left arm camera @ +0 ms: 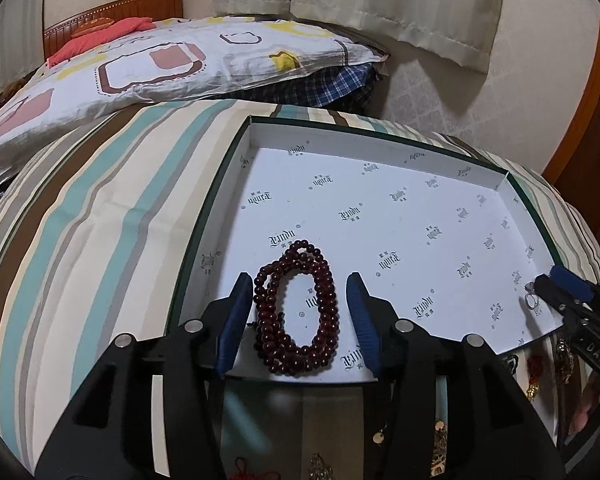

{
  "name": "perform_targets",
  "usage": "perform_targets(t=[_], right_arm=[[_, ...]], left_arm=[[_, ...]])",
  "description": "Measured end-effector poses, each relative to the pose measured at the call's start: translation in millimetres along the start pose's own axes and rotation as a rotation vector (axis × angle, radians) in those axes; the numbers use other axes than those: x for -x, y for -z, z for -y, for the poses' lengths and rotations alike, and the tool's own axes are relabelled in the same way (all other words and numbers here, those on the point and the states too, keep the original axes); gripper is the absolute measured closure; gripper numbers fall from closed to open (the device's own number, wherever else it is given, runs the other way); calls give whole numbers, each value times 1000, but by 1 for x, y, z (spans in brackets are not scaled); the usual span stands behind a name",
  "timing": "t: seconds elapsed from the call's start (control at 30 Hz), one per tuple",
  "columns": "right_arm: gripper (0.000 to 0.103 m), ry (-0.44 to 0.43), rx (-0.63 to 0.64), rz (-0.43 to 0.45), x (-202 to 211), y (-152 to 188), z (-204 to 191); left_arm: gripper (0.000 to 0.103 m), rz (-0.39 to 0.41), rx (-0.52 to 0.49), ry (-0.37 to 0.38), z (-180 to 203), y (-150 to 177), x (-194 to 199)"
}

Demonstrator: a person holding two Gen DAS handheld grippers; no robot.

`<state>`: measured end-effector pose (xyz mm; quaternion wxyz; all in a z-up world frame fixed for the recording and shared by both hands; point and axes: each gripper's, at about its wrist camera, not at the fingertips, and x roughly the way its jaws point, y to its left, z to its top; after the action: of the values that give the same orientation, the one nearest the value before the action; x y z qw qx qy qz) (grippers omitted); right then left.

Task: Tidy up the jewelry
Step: 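Open the left tool to drop the bracelet while the right tool releases the ring in the box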

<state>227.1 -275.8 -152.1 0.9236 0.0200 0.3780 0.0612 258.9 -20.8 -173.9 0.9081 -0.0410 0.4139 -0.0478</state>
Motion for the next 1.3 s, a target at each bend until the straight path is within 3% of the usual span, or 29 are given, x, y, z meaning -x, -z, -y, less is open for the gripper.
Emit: perform_targets(t=[0.27,0.63,1.0,1.3], right_arm=[[54,8,-17,65,41,12,-9],[50,5,-19,76,81,67,-40],[35,14,7,59,84,105,-61],[29,33,28,18,78,114,-69]], left_arm=[[51,79,8,-7,5,13,41],[45,122,7,-28,0,63,95],[37,136,21,-47,-6,113,118],[33,136,17,-50,-3,125,121]])
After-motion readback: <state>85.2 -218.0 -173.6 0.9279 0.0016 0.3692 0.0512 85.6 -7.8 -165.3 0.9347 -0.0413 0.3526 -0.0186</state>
